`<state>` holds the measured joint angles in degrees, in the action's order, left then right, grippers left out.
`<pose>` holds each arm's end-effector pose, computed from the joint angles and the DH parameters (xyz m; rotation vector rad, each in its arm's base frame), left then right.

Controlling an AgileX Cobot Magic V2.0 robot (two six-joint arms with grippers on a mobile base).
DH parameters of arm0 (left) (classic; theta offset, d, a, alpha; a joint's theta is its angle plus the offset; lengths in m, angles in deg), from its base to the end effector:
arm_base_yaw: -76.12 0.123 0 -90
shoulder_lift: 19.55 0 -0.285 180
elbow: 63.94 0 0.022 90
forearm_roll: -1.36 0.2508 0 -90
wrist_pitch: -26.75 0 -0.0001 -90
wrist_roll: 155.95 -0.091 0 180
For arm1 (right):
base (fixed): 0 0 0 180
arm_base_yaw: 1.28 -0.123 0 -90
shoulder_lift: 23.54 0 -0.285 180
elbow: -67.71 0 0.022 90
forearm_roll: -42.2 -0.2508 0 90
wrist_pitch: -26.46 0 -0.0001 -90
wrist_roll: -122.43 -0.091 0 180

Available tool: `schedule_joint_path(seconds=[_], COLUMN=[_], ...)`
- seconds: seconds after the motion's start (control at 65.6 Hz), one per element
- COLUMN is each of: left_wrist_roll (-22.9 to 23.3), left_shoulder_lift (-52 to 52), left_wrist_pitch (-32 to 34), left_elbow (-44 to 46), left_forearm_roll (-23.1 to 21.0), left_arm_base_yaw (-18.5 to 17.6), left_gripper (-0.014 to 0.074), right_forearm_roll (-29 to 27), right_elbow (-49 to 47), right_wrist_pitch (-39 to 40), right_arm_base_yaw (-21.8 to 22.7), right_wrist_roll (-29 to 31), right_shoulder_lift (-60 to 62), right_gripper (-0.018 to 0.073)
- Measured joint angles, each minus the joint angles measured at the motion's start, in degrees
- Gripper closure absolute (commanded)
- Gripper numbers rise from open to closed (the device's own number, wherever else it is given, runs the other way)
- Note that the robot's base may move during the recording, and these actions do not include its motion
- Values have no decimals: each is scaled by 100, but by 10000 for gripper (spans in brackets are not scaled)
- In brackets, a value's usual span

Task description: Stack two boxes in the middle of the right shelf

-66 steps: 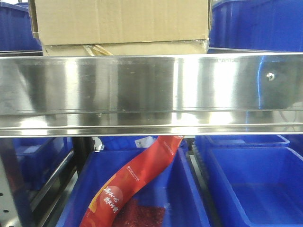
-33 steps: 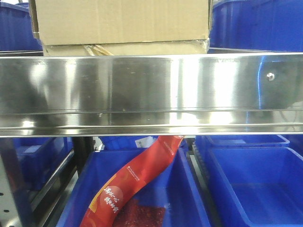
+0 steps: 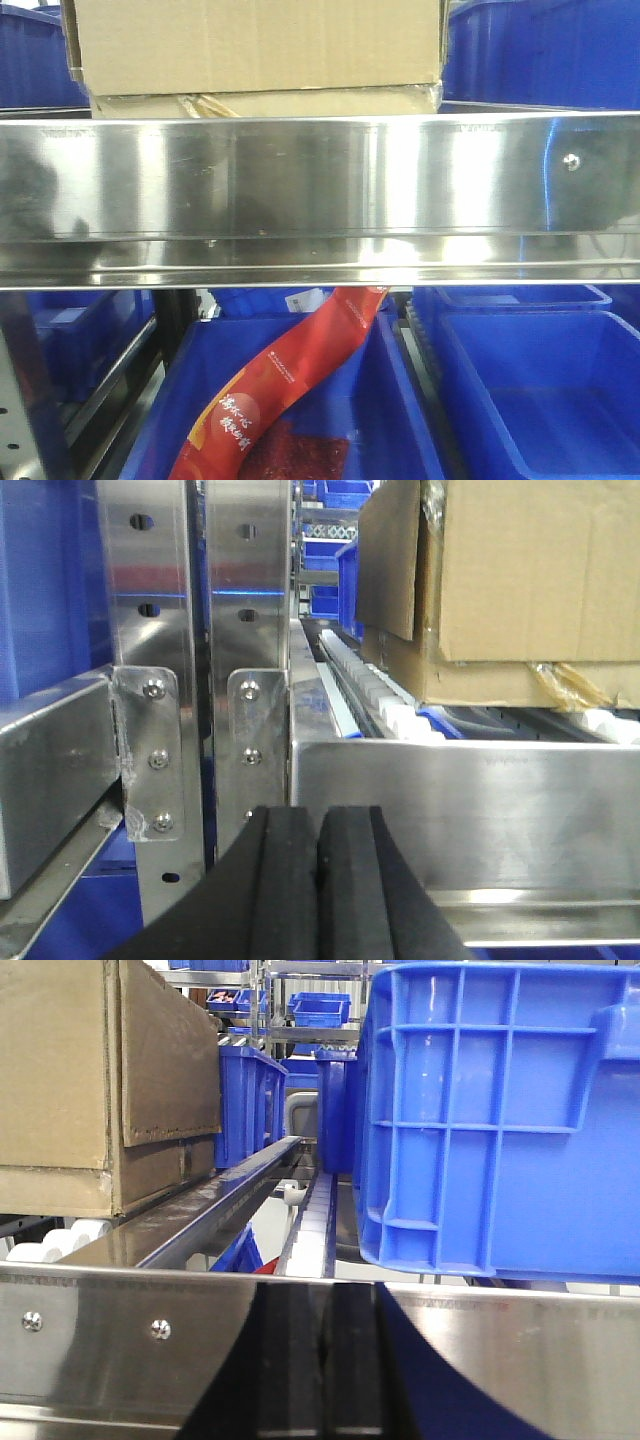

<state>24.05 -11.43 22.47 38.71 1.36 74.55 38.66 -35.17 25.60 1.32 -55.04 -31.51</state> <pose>0.0571 -0.0016 0.2053 0.0215 1.5663 -0.0216 0.0565 -0.0025 0.2122 0.0465 1.4994 -0.0217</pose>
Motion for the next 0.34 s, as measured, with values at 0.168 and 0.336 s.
schedule_joint_path(seconds=[0.168, 0.336], left_wrist_roll=[0, 0], left_shoulder_lift=[0, 0], left_wrist_pitch=[0, 0], left_elbow=[0, 0], left_forearm_roll=[0, 0], left_arm_base_yaw=[0, 0], left_gripper=[707, 707], right_forearm_roll=[0, 0], right_elbow=[0, 0], right_wrist_pitch=[0, 0], right_arm_base_yaw=[0, 0], right_wrist_roll=[0, 0], right_shoulder_lift=[0, 0], right_gripper=[721, 721])
